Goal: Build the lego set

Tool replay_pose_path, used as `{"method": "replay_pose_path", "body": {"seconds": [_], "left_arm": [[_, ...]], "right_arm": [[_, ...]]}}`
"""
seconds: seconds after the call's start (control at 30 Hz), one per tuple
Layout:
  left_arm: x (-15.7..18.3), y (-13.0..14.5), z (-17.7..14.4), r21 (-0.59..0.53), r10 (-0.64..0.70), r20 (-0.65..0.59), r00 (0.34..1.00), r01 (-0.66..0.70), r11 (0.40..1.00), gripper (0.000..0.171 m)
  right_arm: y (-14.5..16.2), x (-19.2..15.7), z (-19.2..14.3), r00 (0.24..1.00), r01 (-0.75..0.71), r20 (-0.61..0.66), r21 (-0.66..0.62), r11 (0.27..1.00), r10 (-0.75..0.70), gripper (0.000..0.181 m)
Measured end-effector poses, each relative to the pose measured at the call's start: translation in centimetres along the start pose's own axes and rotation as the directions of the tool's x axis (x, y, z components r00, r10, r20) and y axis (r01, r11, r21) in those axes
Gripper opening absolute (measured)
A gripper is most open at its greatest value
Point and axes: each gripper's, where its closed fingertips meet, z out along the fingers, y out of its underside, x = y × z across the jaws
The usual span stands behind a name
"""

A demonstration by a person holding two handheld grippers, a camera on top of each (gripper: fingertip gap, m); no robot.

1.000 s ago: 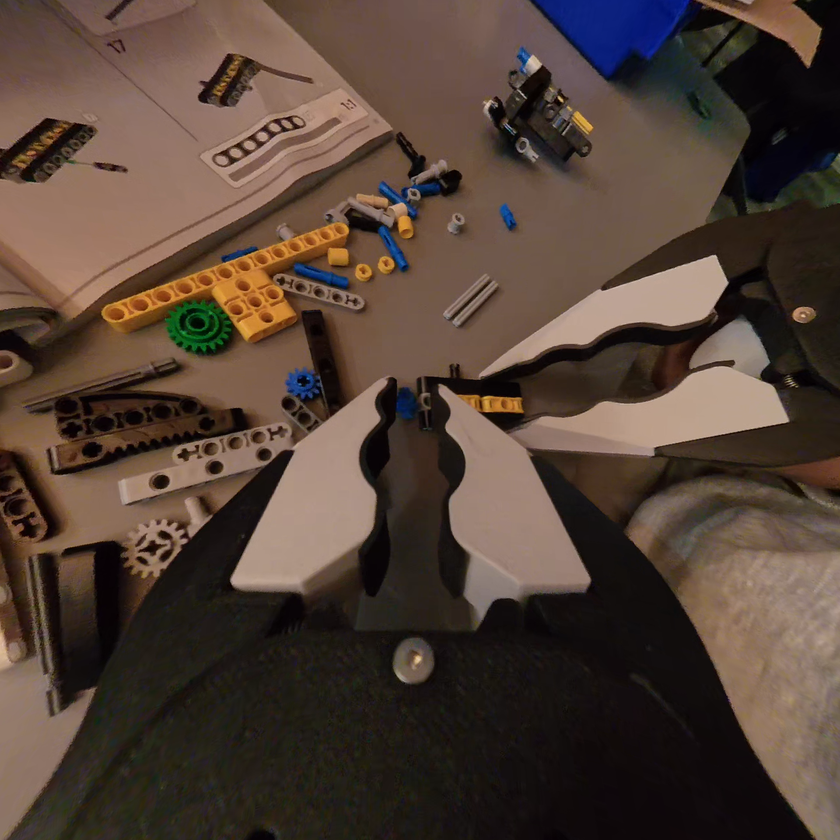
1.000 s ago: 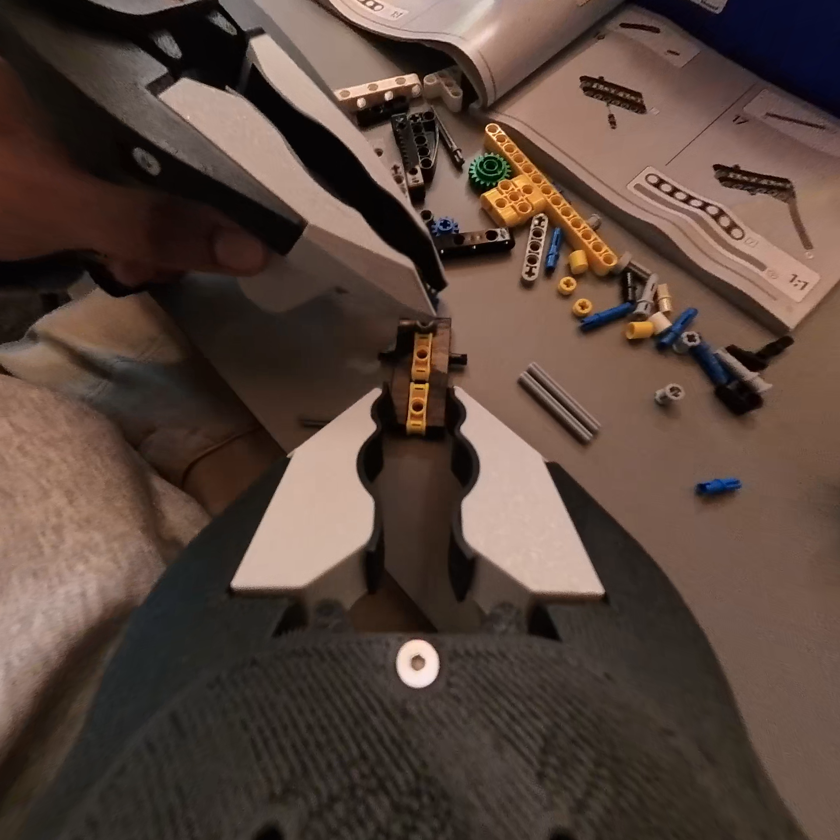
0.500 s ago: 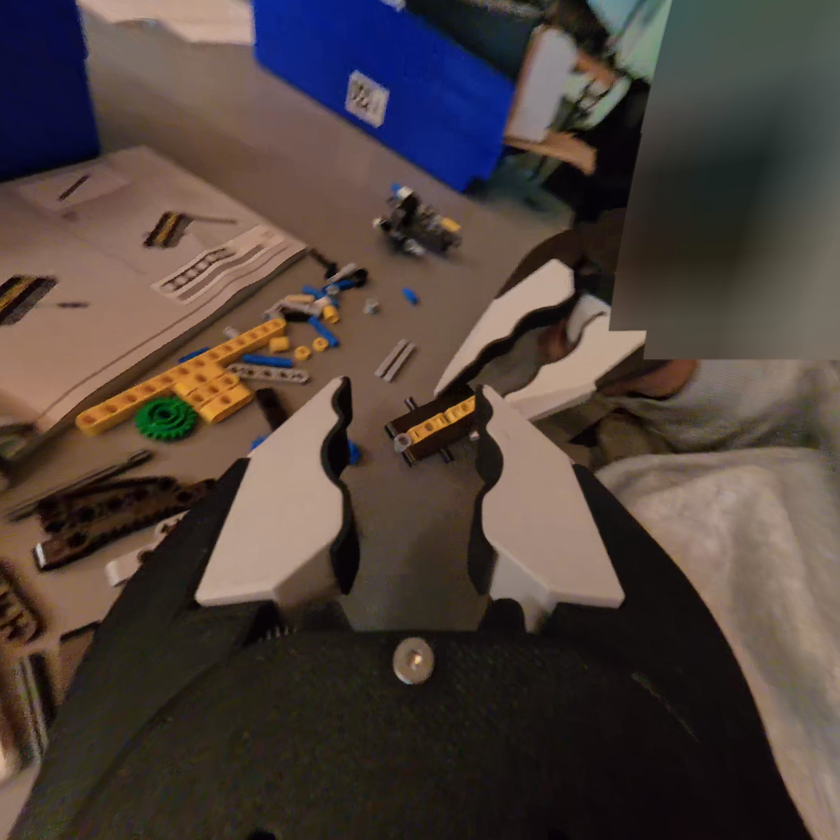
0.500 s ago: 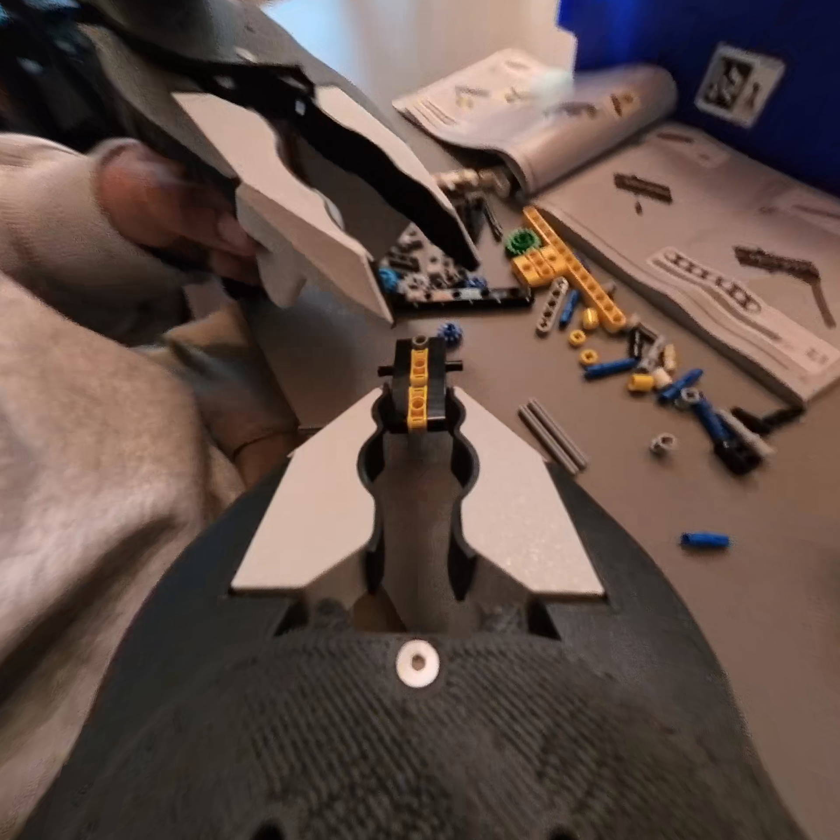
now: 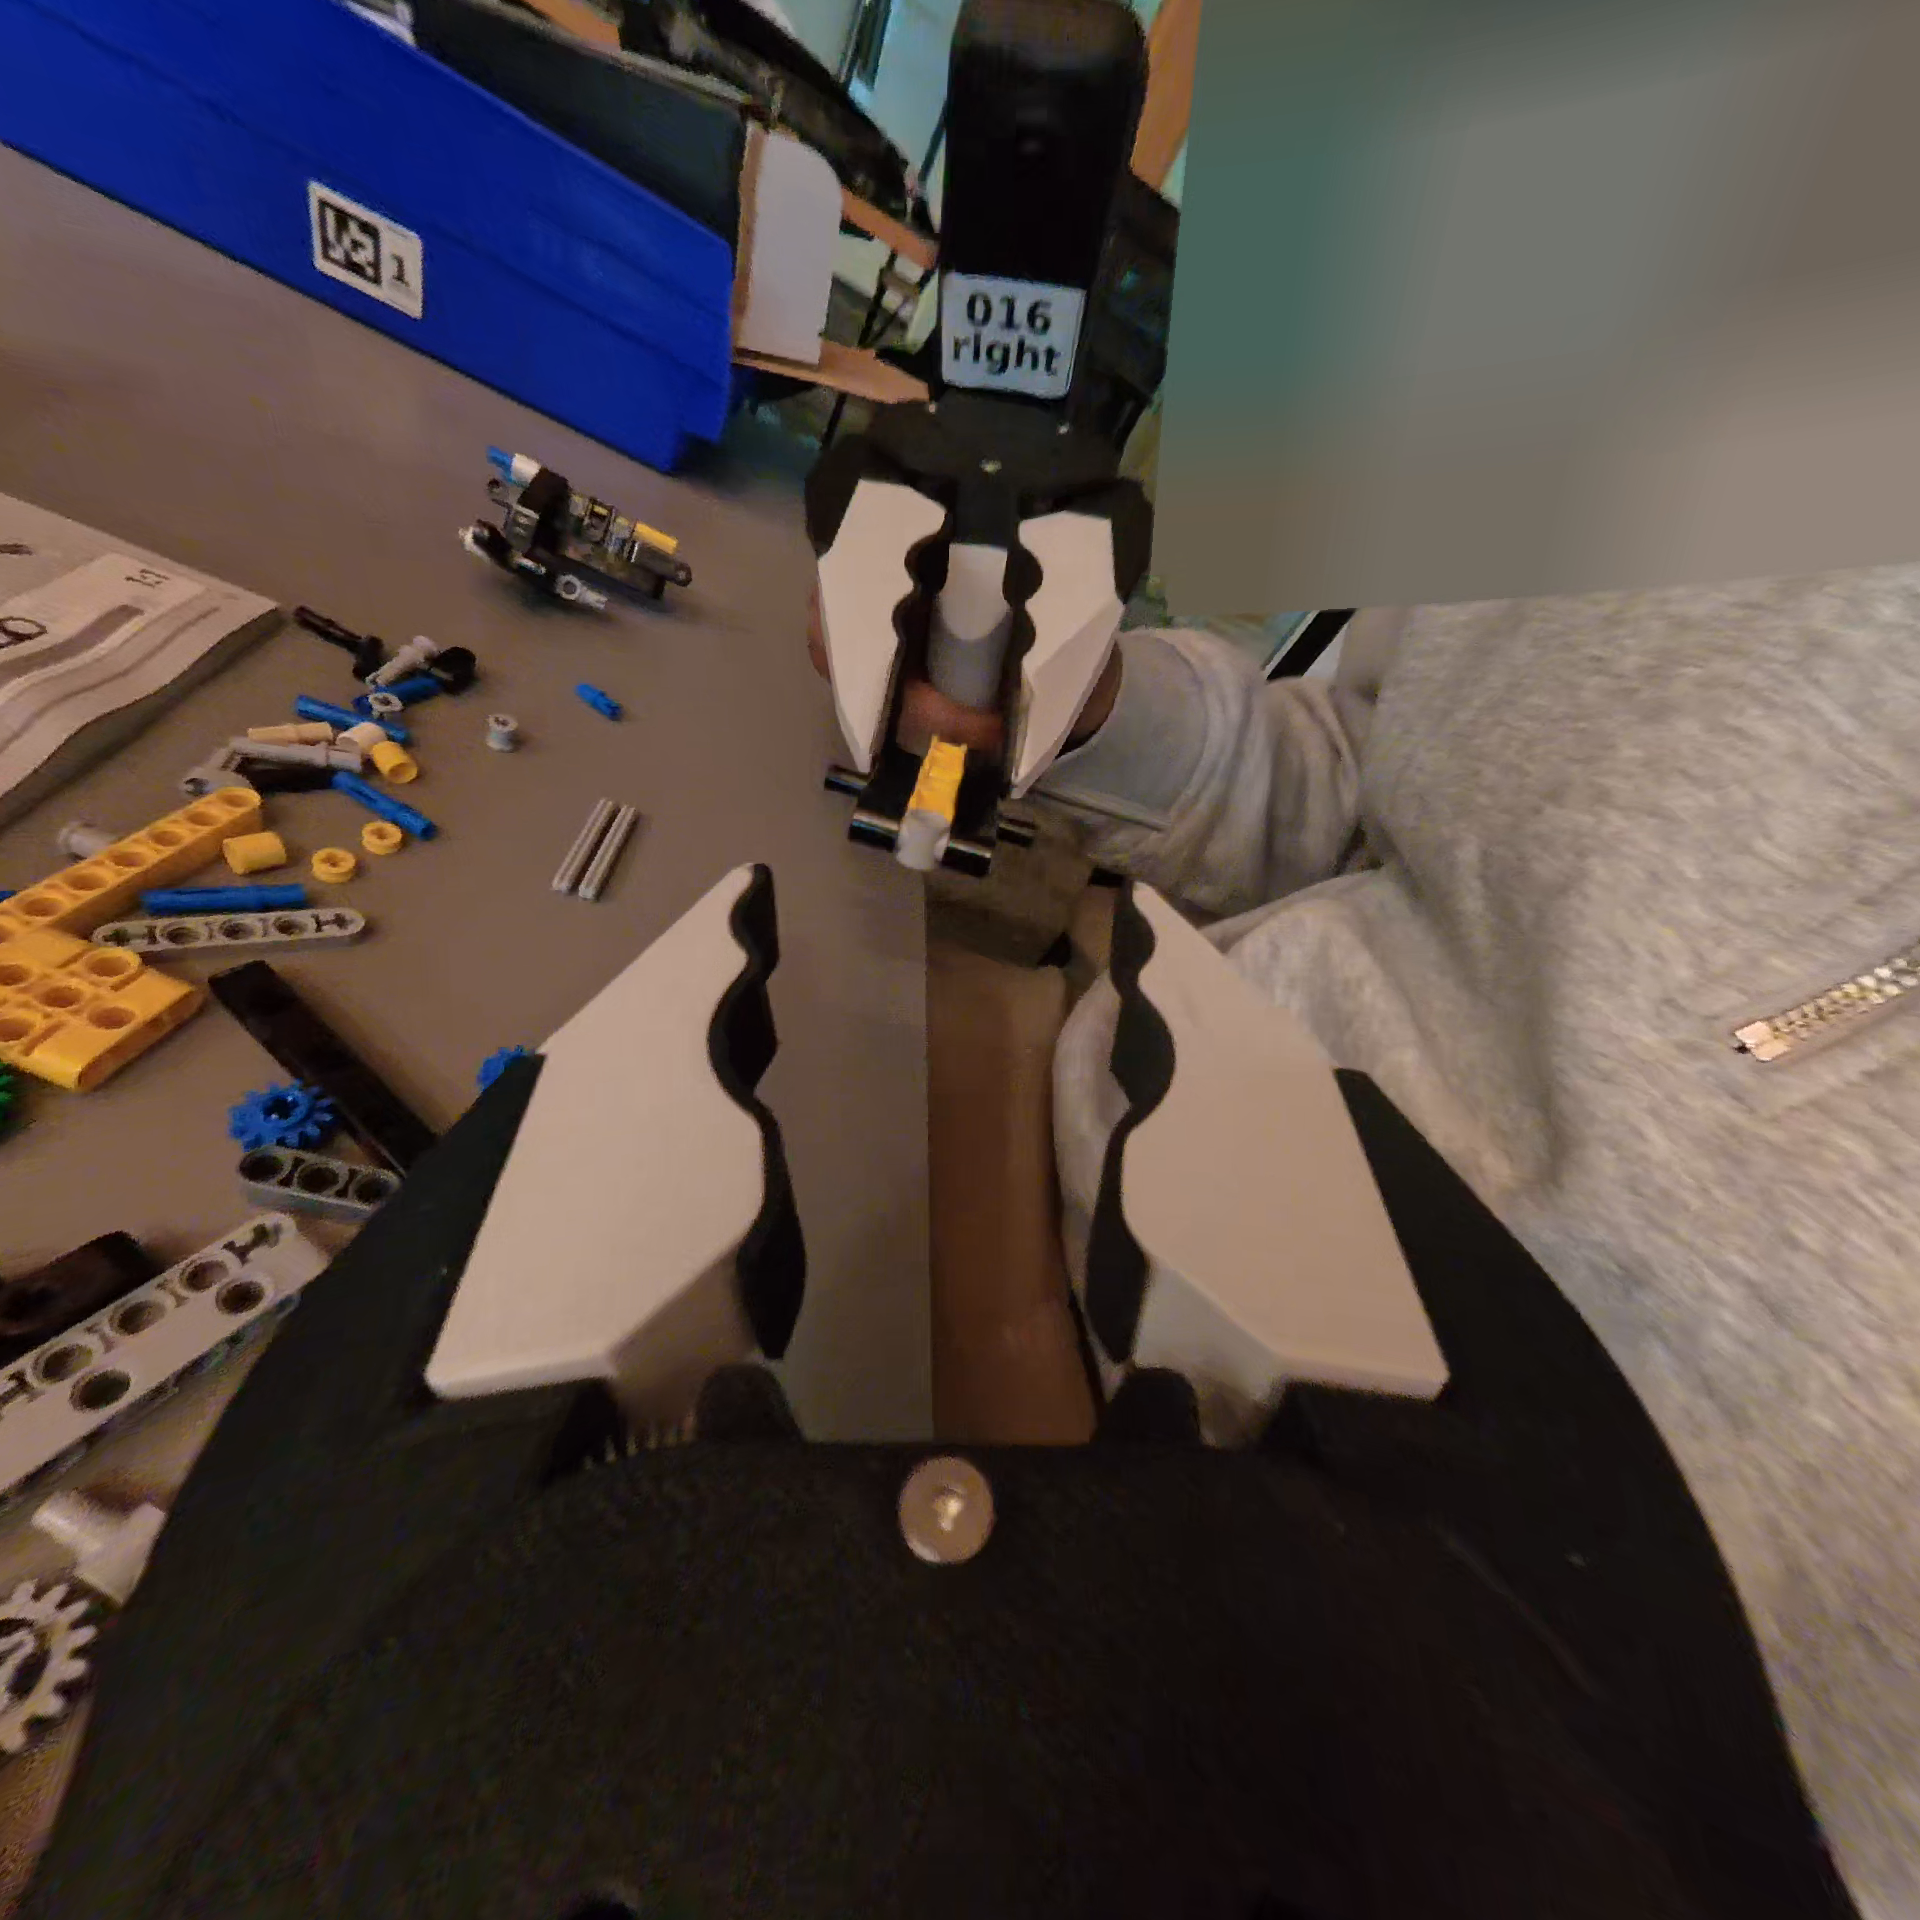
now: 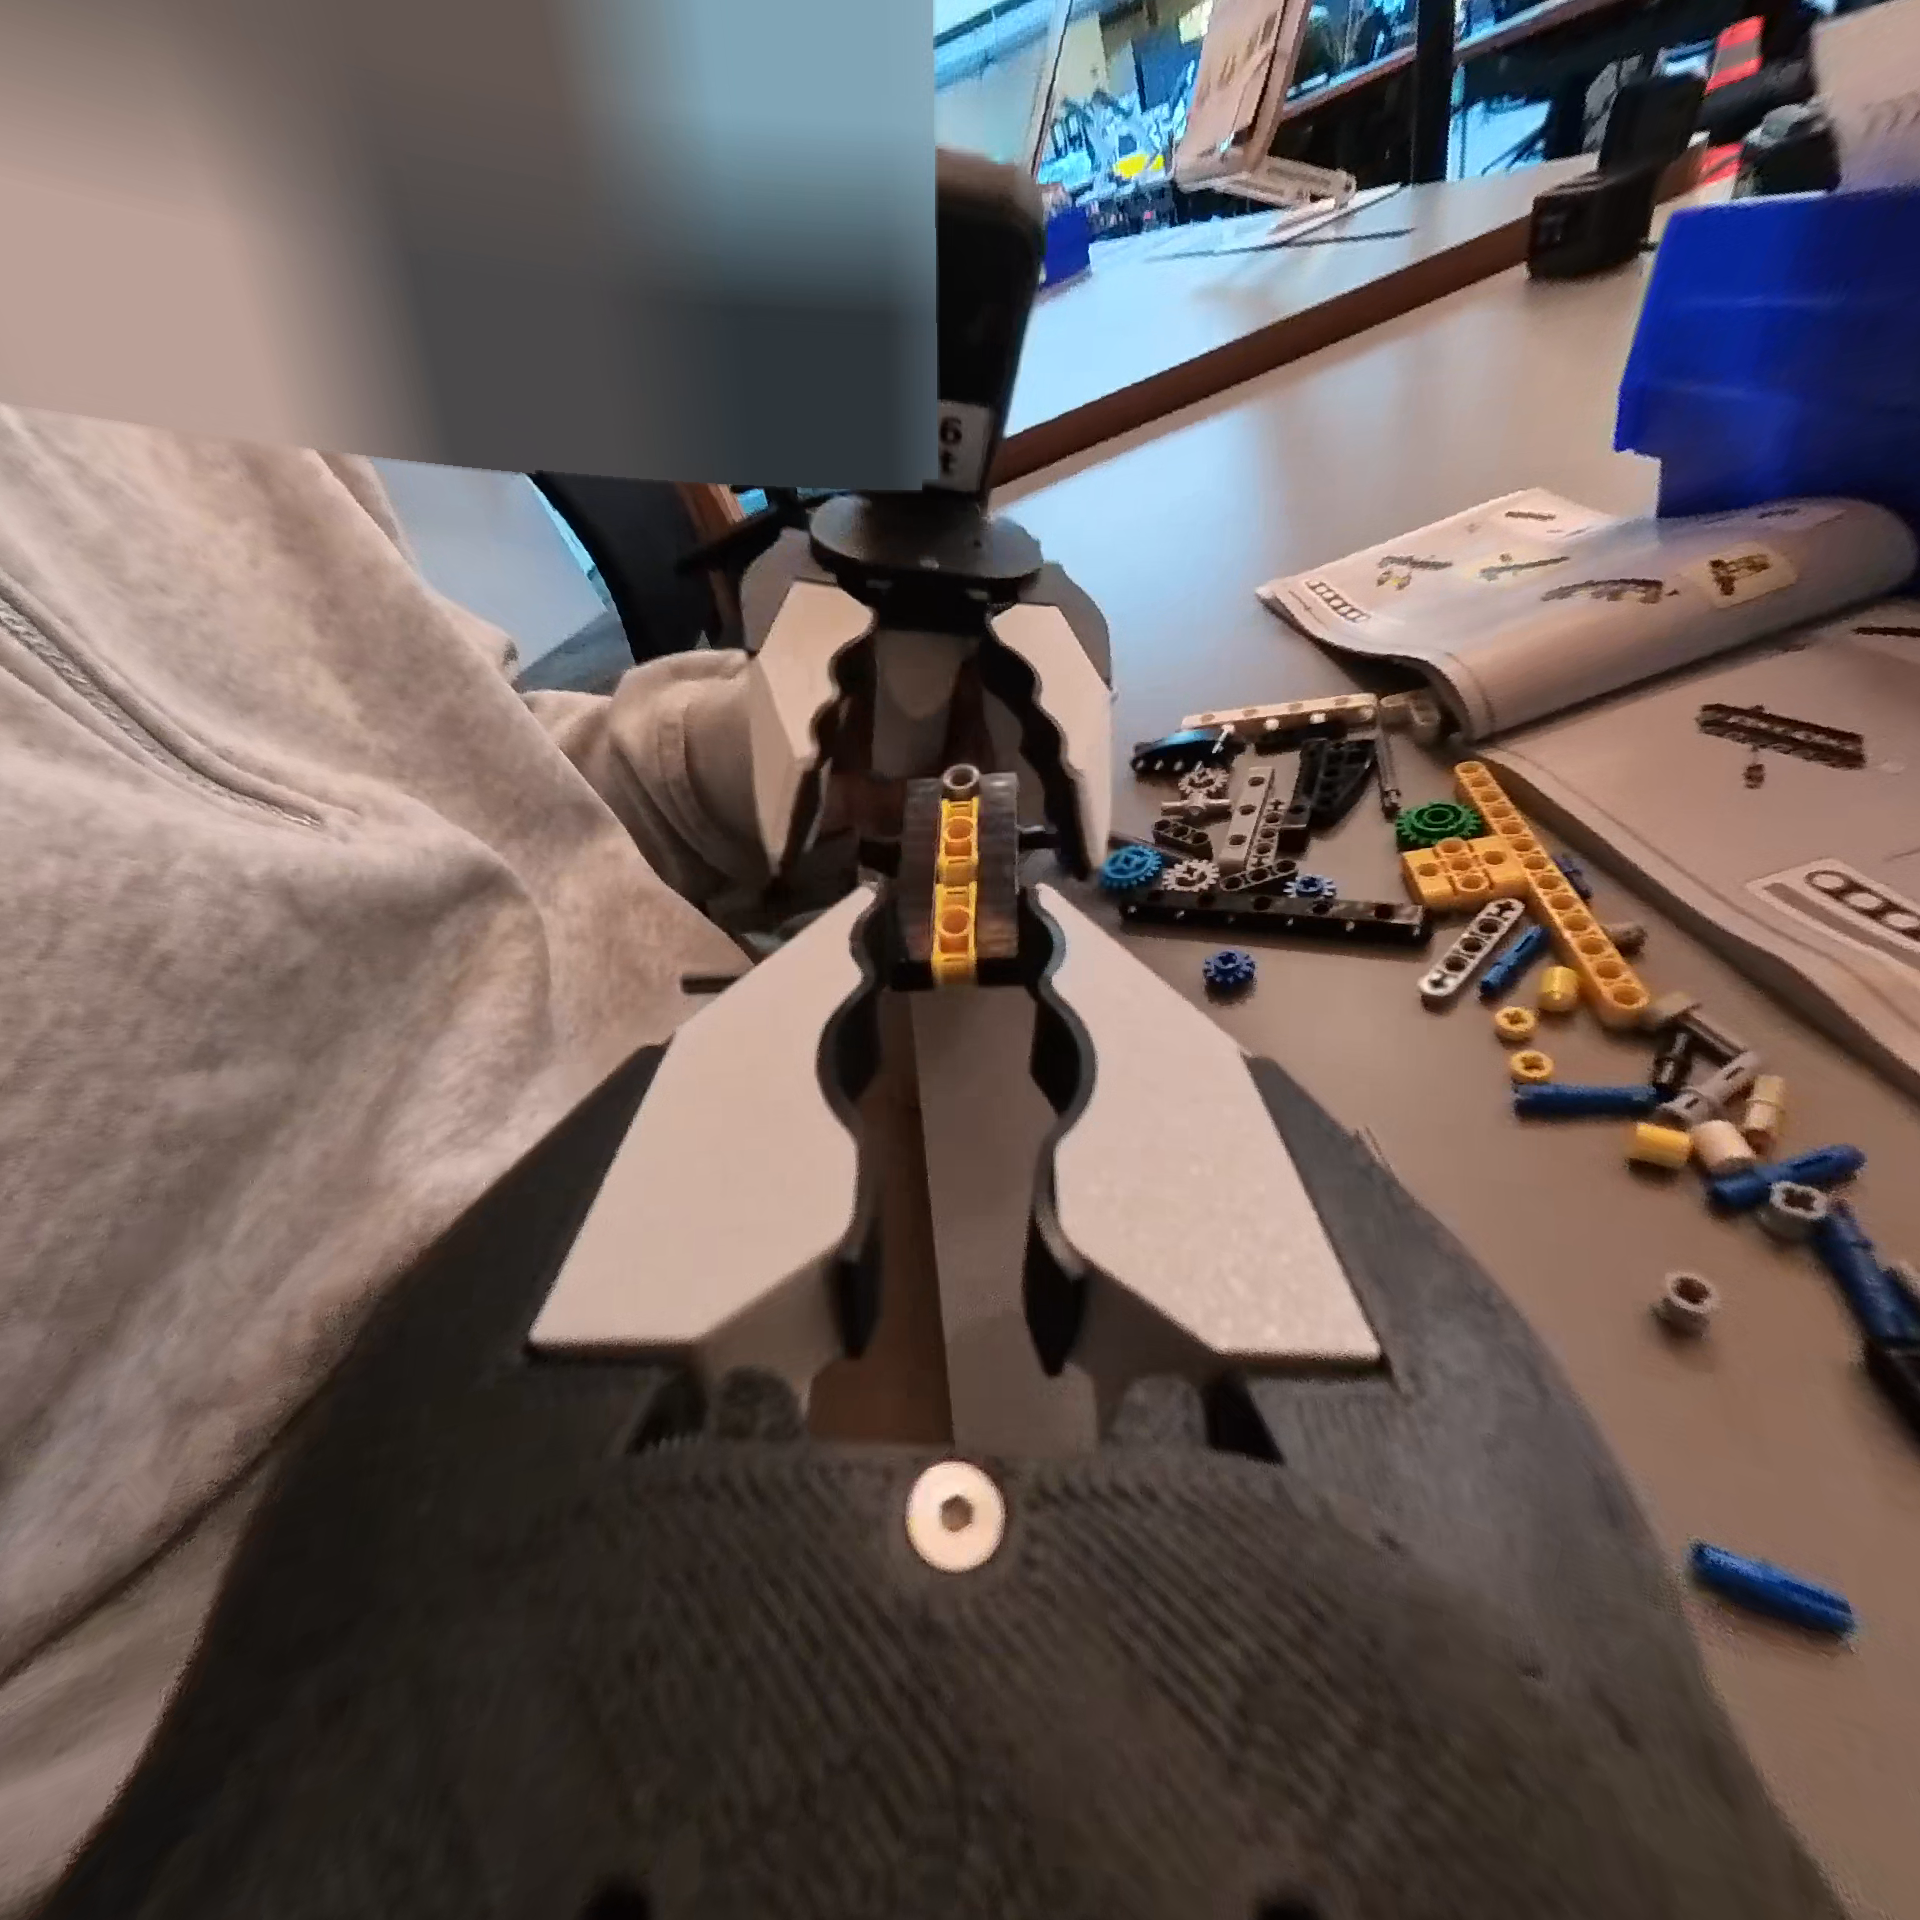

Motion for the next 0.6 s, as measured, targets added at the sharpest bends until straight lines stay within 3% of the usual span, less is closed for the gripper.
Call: {"method": "replay_pose_path", "body": {"seconds": [0.17, 0.6], "left_arm": [[0.4, -0.7, -0.4, 0.063, -0.03, -0.049, 0.998, 0.034, 0.997, 0.054], [0.9, -1.0, -0.5, 0.088, -0.005, -0.06, 0.998, 0.011, 0.996, 0.025]], "right_arm": [[-0.4, -0.2, -0.5, 0.999, -0.037, 0.036, 0.037, 0.999, 0.035, 0.023], [0.3, -1.1, 0.2, 0.993, -0.067, 0.099, 0.004, 0.998, 0.066, 0.022]]}}
